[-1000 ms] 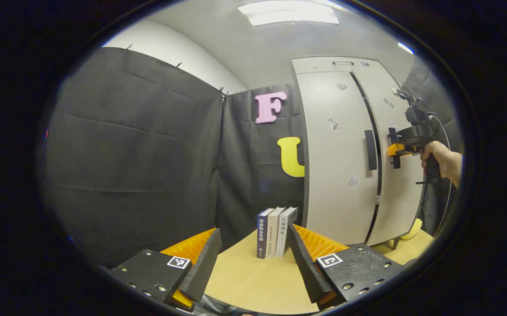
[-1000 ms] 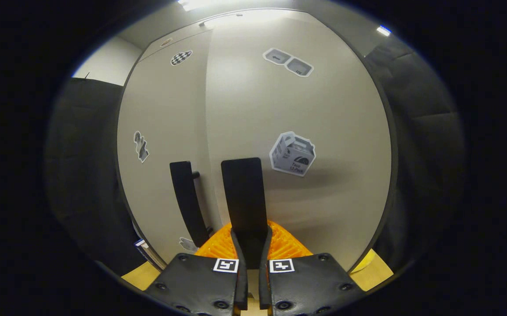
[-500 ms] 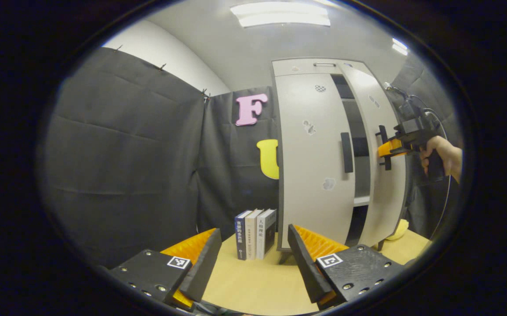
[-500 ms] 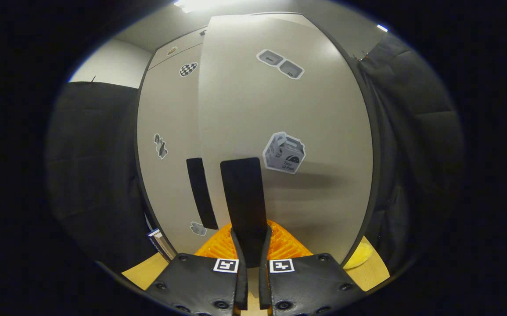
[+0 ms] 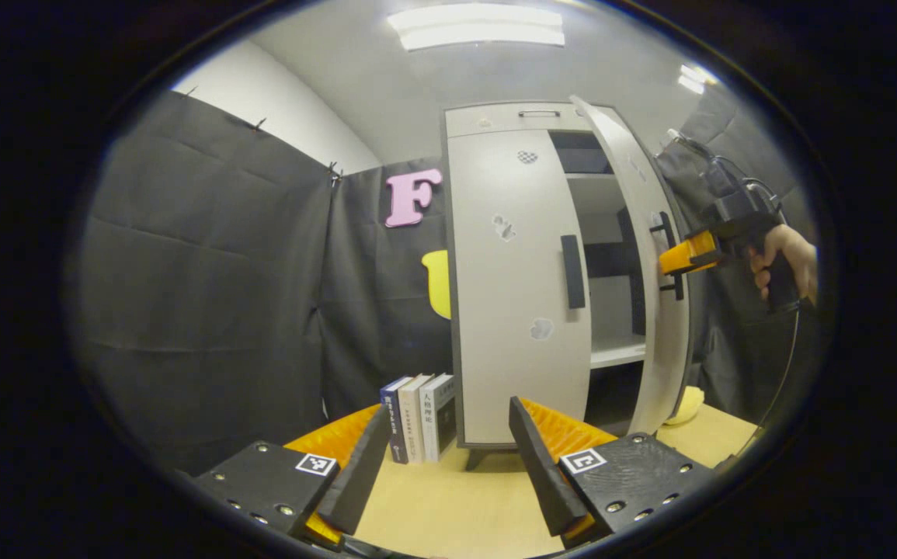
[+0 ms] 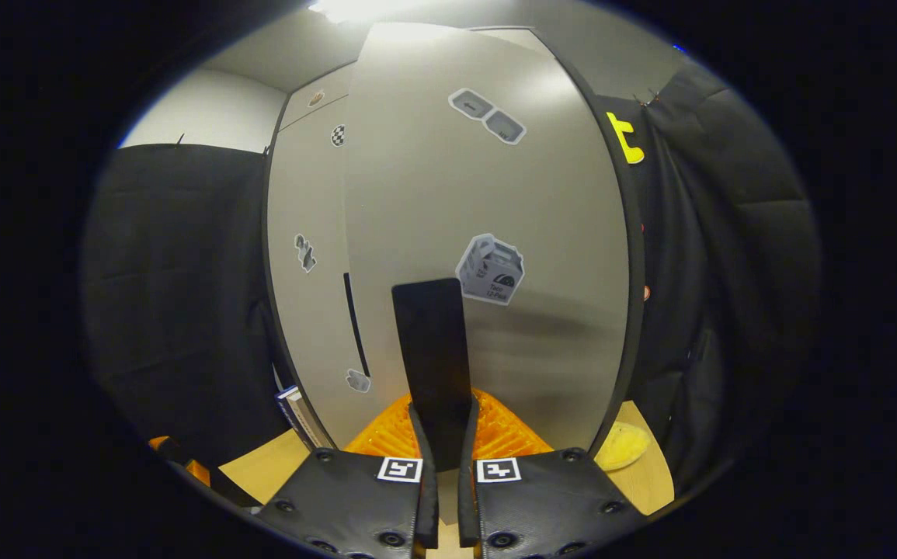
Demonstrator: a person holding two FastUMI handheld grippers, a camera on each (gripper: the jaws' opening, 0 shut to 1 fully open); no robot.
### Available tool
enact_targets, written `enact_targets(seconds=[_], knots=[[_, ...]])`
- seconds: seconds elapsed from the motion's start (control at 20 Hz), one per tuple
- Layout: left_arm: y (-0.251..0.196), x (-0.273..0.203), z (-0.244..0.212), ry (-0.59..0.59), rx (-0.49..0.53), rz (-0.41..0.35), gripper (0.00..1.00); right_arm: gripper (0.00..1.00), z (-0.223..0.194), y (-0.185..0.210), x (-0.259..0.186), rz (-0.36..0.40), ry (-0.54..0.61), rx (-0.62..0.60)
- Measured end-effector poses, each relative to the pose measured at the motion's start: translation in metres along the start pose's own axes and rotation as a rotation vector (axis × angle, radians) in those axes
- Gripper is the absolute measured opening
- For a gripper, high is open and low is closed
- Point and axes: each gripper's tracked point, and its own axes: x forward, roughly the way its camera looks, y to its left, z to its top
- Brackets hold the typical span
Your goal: Open the right door of the double-door shoe cabinet with the right hand, and open the left door with the left hand.
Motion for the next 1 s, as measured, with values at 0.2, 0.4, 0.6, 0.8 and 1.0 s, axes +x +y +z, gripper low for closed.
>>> enact_targets(seconds=[0.2,0.4,0.6,0.8,1.0], knots=[[-0.026,0.006,0.002,-0.005,0.009,-0.041,0.88,0.10,0.000,-0.005,-0.006,0.018,0.010,-0.003],[-0.057,0.010,0.005,-0.007,0.016,-0.093,0.88,0.10,0.000,-0.014,-0.013,0.019,0.004,0.001],[-0.084,0.011,0.005,-0.010,0.023,-0.138,0.87,0.11,0.000,-0.024,-0.022,0.010,0.003,0.002],[-0.110,0.012,0.006,-0.011,0.030,-0.177,0.89,0.10,0.001,-0.036,-0.030,-0.003,0.003,-0.006],[-0.138,0.012,0.007,-0.011,0.034,-0.209,0.88,0.11,0.002,-0.058,-0.039,-0.035,-0.008,-0.017]])
